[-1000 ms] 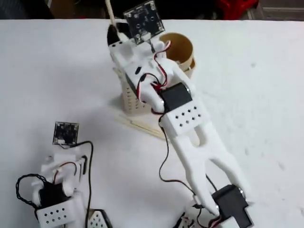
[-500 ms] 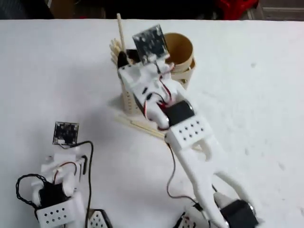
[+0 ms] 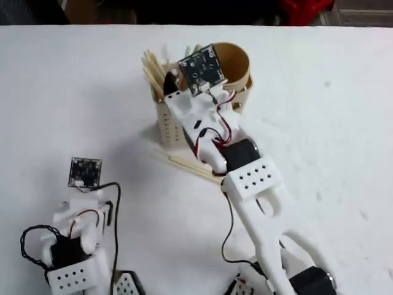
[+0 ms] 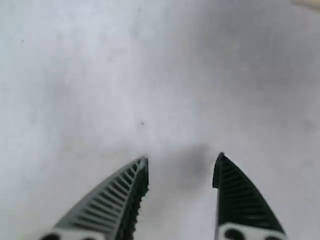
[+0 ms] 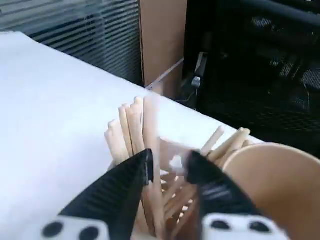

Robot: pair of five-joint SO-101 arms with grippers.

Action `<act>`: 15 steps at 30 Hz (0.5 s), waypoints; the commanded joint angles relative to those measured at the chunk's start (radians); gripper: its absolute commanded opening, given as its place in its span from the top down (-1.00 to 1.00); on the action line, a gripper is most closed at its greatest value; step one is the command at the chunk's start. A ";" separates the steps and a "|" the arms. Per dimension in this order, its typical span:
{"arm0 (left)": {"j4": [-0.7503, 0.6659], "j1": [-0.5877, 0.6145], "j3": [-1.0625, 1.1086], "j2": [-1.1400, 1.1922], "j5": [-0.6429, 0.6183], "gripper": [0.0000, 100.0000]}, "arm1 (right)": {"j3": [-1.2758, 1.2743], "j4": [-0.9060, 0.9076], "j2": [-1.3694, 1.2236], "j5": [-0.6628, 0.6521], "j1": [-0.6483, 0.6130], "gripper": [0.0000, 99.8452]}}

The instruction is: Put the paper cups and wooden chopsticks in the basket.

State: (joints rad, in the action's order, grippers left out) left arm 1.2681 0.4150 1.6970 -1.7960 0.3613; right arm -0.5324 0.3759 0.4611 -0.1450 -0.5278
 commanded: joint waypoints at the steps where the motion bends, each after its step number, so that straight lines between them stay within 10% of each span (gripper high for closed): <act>1: 0.003 0.005 -0.003 -0.004 0.003 0.56 | 0.009 0.047 0.090 -0.011 0.007 0.62; 15: 0.003 0.005 -0.003 -0.004 0.003 0.56 | -0.029 0.820 0.522 -0.262 -0.148 0.62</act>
State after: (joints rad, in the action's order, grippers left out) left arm 1.2681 0.4150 1.6970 -1.7960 0.3613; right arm -0.5432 1.0955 0.9981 -0.3414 -0.6613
